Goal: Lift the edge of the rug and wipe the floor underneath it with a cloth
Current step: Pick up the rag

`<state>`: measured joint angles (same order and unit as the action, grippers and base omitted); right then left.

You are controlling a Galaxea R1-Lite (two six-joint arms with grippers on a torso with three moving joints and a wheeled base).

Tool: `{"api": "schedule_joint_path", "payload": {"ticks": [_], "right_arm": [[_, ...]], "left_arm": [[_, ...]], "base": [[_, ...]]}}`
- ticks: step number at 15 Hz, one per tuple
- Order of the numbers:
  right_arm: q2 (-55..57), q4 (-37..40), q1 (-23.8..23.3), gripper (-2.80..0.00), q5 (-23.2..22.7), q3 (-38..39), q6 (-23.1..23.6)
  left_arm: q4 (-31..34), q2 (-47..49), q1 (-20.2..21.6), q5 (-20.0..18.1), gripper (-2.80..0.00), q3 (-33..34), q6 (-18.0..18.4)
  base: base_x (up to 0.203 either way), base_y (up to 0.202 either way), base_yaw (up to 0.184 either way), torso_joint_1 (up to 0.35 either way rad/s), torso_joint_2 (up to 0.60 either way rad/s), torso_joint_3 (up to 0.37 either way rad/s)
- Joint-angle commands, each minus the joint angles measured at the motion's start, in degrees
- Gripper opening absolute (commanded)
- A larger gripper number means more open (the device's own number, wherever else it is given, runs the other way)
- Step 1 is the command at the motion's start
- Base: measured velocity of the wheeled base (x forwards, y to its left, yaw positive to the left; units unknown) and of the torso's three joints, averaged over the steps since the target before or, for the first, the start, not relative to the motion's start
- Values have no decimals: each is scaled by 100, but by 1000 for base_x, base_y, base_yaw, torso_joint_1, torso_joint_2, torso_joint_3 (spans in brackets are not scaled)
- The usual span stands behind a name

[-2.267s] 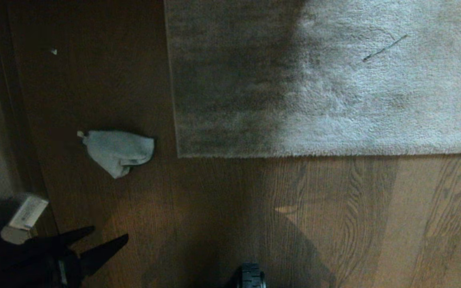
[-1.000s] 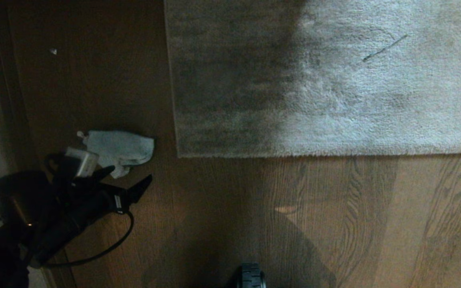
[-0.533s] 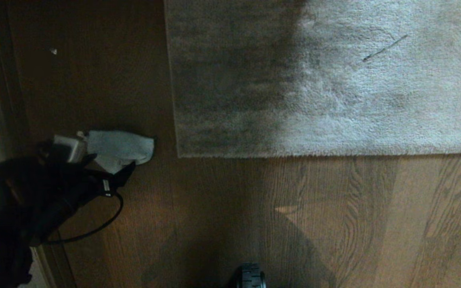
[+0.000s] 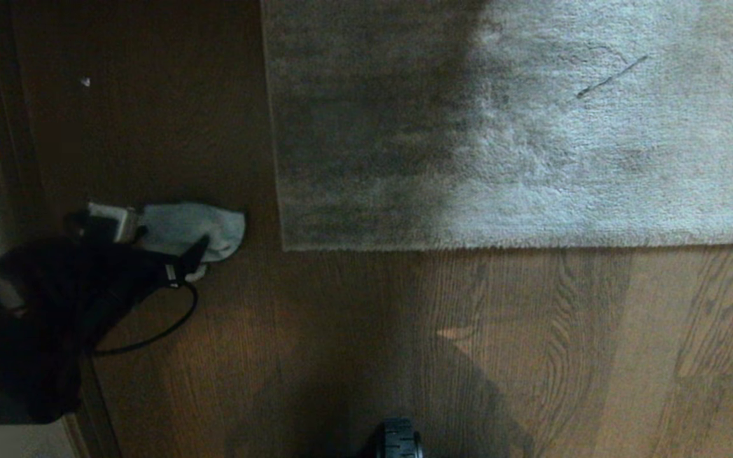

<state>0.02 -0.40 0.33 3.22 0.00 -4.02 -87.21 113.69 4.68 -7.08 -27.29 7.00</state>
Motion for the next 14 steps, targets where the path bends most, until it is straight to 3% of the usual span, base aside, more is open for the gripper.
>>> {"api": "schedule_joint_path", "payload": {"ticks": [1, 5, 12, 13, 14], "right_arm": [[-2, -4, 2, -280, 3, 0, -2], [-2, -4, 2, -280, 3, 0, -2], [-2, -4, 2, -280, 3, 0, -2], [-2, -4, 2, -280, 3, 0, -2], [-2, 5, 2, -280, 3, 0, -2]], "left_arm": [[-274, 329, -25, -34, 0, -218, 11], [-274, 619, -221, -17, 0, -664, -21], [-274, 778, -407, -39, 0, -684, -22], [-274, 778, -407, -47, -280, -681, -15], [-274, 778, -413, -48, -280, -690, -15]], "base": [[0, 0, 0, 0, 0, 0], [0, 0, 0, 0, 0, 0], [0, 0, 0, 0, 0, 0], [0, 0, 0, 0, 0, 0], [0, 0, 0, 0, 0, 0]]}}
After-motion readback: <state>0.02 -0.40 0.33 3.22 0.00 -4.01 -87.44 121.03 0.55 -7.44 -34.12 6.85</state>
